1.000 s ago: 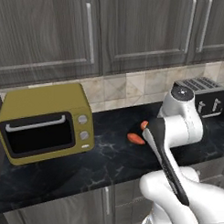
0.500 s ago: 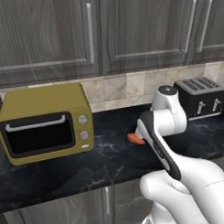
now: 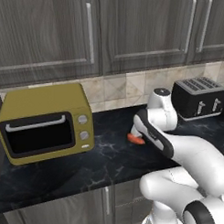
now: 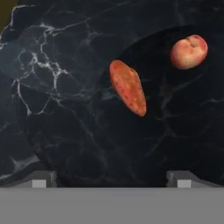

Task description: Place the beer on the top shelf of the fridge to keep it out of children's reach, and place the sweet potato and peach on lower shelves for easy access.

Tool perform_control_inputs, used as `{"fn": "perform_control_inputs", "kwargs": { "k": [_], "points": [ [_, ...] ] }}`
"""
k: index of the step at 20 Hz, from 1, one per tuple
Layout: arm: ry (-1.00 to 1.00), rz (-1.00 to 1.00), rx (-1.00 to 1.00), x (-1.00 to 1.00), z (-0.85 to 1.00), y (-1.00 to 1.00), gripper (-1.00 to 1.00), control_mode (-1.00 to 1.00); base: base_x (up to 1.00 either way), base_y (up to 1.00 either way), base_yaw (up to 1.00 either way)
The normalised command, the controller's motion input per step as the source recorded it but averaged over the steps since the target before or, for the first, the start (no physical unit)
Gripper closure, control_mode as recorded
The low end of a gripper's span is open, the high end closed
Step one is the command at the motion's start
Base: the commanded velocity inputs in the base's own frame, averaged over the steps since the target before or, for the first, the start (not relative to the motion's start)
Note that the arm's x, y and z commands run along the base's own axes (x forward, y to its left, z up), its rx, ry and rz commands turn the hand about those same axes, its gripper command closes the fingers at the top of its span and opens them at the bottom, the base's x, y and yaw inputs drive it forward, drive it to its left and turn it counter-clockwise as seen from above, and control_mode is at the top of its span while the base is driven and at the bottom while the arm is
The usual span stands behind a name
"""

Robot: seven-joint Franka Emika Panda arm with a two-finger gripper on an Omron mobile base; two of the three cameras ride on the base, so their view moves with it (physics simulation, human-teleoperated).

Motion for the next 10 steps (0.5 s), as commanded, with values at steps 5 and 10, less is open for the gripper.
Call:
{"fn": "perform_control_inputs", "kwargs": {
  "k": [5,10],
  "points": [
    [0.00,0.02,0.05,0.48,-0.51,0.00,-1.00,-1.00,0.00,0.00,0.00],
    [0.00,0.02,0.03,0.47,-0.48,0.00,-1.00,-1.00,0.00,0.00,0.00]
  ]
}}
